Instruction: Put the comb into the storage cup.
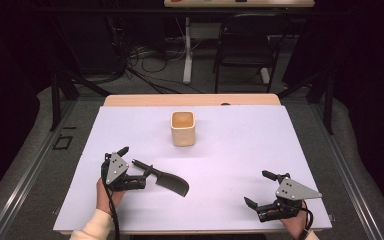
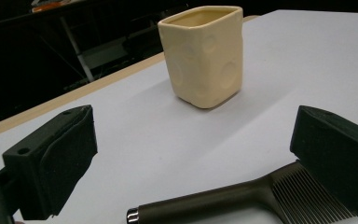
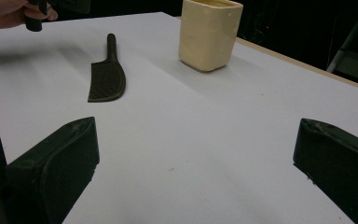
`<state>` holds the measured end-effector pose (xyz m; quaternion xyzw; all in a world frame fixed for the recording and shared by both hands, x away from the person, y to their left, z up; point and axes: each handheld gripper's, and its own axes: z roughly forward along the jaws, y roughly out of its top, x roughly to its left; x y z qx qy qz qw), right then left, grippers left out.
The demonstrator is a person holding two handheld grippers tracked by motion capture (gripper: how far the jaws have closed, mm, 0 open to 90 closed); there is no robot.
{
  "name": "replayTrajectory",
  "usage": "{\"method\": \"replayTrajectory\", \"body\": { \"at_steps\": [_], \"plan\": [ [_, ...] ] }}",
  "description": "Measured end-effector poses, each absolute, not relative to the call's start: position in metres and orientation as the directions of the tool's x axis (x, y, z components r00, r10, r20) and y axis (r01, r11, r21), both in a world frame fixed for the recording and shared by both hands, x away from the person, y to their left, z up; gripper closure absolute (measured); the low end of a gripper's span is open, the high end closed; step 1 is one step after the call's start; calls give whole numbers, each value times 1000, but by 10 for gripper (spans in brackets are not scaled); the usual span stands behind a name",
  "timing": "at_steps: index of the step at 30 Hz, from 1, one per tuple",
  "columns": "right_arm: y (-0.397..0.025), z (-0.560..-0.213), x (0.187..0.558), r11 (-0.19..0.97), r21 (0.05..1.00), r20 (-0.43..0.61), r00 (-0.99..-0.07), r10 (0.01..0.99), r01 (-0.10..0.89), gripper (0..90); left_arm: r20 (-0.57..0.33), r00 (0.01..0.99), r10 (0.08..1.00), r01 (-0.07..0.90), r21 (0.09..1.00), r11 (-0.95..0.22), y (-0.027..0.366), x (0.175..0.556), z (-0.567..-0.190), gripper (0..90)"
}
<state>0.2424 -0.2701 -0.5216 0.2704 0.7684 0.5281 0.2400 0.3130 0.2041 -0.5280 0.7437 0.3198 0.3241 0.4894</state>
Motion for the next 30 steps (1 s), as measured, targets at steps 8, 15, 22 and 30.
{"method": "replayTrajectory", "body": {
  "at_steps": [8, 15, 22, 30],
  "plan": [
    [-270, -522, 243, 295, 942, -82, -738, 670, 163, 0, 157, 569, 807, 194, 928, -318, 204, 324, -529, 2],
    [-271, -522, 243, 299, 940, -85, -737, 670, 163, 0, 127, 550, 825, 243, 921, -304, 205, 335, -529, 0],
    [-271, -522, 243, 300, 940, -85, -737, 671, 164, 0, 104, 556, 824, 294, 903, -312, 206, 346, -532, 0],
    [-271, -522, 243, 299, 940, -85, -737, 671, 164, 0, 98, 545, 833, 334, 886, -323, 205, 355, -533, 0]
  ]
}}
